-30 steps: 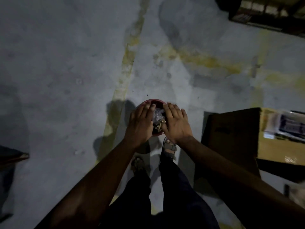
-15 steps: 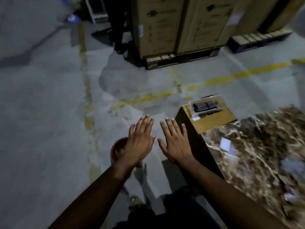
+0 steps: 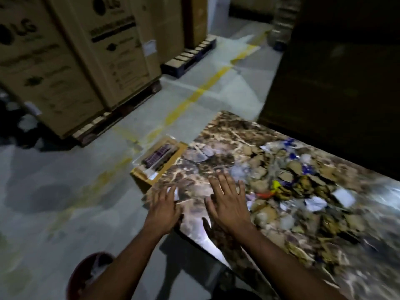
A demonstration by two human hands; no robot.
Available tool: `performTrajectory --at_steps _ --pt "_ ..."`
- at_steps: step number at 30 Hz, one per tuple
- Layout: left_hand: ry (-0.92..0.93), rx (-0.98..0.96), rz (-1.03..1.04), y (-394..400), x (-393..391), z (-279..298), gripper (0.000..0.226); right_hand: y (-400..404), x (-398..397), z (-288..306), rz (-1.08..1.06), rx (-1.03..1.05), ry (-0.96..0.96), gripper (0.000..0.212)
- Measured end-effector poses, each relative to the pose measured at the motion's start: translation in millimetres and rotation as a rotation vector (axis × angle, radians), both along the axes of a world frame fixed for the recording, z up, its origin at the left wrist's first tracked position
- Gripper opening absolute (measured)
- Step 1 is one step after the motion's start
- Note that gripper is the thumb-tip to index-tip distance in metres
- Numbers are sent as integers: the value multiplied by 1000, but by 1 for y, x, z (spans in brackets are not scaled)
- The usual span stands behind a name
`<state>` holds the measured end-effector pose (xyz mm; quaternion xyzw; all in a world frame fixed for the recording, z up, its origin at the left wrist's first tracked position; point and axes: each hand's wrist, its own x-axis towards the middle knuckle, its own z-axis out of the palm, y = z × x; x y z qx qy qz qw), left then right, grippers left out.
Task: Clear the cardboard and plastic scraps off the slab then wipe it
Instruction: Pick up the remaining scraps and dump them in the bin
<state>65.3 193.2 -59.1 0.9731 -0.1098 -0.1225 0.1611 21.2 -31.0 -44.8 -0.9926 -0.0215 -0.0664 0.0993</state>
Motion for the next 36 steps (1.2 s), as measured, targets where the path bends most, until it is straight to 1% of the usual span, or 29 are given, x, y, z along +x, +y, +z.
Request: performTrajectory --at_steps 3,6,8,12,14,16,19,22,25,28,30,32,34,36 --pt "111 18 48 -25 17 -19 70 -56 -17 -5 -153 23 50 63" --pt "127 136 12 -45 27 -34 66 -96 -34 -8 -262 27 76 60" --pt "98 160 -43 -59 29 -43 66 -116 -48 -13 -340 41 92 60" --pt "99 53 -212 -104 26 -45 64 -137 -72 -25 -483 119 140 64" --pt "90 -28 -309 -129 27 -46 62 -143 -80 -29 -514 131 154 65" --pt "123 -74 -414 -148 32 -50 62 -146 -82 -32 -542 143 168 65" --pt "172 -151 -576 -167 40 -56 60 -143 -84 -37 -612 189 150 62" --pt "193 -224 -668 -178 42 -56 62 -142 -91 -41 -637 209 144 63" --pt "208 -250 -646 -174 42 -57 65 -146 -104 -41 -707 195 167 65" --pt "128 -224 -589 -160 42 -59 71 -151 -130 -46 -887 188 144 65" --pt "114 -206 -576 -151 43 -63 74 -155 -153 -53 -1011 177 138 66" --pt "127 -186 -592 -147 42 -66 77 -158 -172 -61 -1093 206 197 72" --pt "141 -143 -616 -147 38 -68 75 -158 -180 -72 -1092 281 258 77" --pt "136 -105 -628 -153 29 -66 69 -156 -175 -77 -1073 372 257 74"
